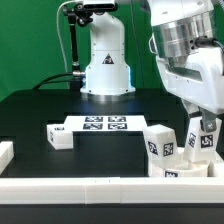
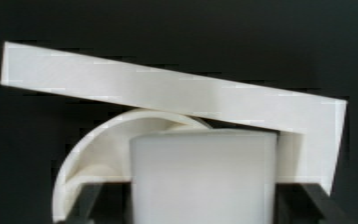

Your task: Assemble stool

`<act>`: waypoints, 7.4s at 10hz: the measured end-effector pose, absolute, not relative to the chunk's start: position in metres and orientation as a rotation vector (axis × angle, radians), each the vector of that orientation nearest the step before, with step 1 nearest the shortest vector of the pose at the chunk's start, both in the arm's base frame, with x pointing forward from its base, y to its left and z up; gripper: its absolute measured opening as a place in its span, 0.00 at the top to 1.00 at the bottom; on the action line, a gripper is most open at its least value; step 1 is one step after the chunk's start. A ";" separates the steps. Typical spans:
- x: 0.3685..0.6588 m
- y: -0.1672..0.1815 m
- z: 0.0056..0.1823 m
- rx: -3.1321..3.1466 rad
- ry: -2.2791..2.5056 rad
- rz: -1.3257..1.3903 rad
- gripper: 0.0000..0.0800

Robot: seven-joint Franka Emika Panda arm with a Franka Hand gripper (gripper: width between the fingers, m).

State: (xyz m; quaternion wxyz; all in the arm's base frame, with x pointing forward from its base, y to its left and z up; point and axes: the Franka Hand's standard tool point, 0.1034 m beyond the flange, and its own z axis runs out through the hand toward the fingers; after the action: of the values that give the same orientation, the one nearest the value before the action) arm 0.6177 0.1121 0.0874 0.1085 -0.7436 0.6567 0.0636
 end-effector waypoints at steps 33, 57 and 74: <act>0.622 0.116 0.102 -2.693 -1.521 -0.198 0.19; 0.621 0.099 0.088 -2.608 -1.825 -0.142 0.58; 0.620 0.105 0.084 -3.050 0.168 -0.166 0.58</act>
Offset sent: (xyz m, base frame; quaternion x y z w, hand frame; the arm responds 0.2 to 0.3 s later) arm -0.0008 -0.0026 0.0269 -0.0154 0.0047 -0.0396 0.9991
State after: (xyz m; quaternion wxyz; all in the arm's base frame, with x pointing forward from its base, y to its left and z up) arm 0.6196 0.1046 0.0844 0.0414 -0.9962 0.0547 -0.0541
